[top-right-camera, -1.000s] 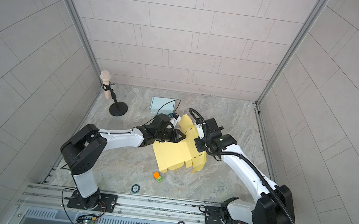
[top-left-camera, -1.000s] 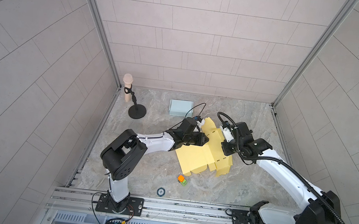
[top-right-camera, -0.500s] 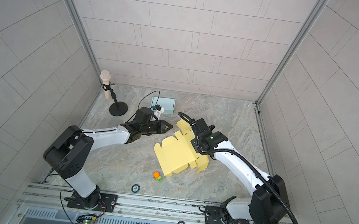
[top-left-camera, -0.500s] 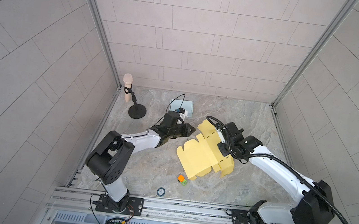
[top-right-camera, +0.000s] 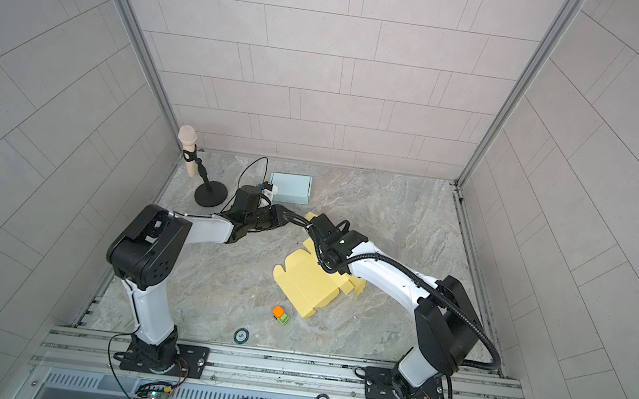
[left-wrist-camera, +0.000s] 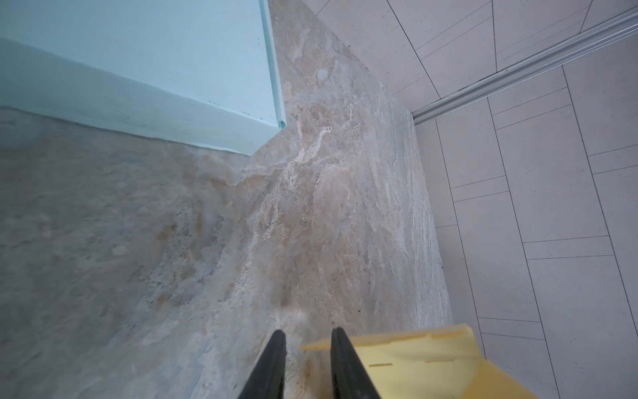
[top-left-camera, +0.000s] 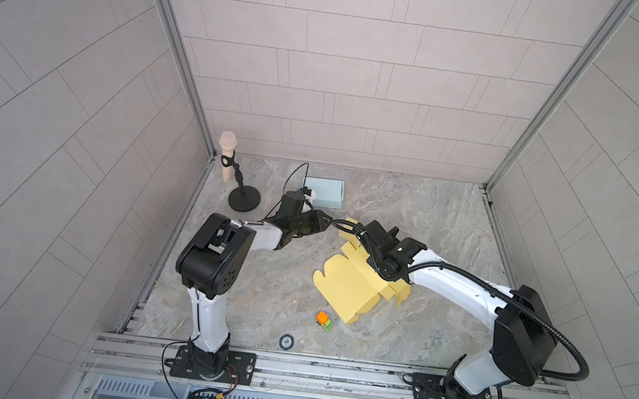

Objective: Fold the paper box

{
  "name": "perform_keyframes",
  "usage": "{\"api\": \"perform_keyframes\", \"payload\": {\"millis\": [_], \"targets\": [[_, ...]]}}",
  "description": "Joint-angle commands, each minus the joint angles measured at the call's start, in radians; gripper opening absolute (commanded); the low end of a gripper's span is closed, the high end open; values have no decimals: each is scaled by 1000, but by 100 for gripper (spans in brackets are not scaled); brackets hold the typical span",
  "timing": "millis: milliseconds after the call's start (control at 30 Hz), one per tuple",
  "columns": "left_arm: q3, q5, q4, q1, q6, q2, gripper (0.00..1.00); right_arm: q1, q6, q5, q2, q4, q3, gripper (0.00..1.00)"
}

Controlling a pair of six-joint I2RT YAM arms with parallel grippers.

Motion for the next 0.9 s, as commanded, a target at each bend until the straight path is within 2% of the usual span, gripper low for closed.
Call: {"api": "perform_keyframes", "payload": {"millis": [0,133,367,867], "targets": [[56,41,44,10,34,25,30,4,-84,44,-3,42,-12,0],[111,43,6,8,57,71,32,23,-121,45,-12,85,-23,0],[159,86,19,-17,57,132,37,59,-197,160,60,100,2,0],[27,138,178,-66,-13,110,38,62,-262,234,104,203,-35,0]]}}
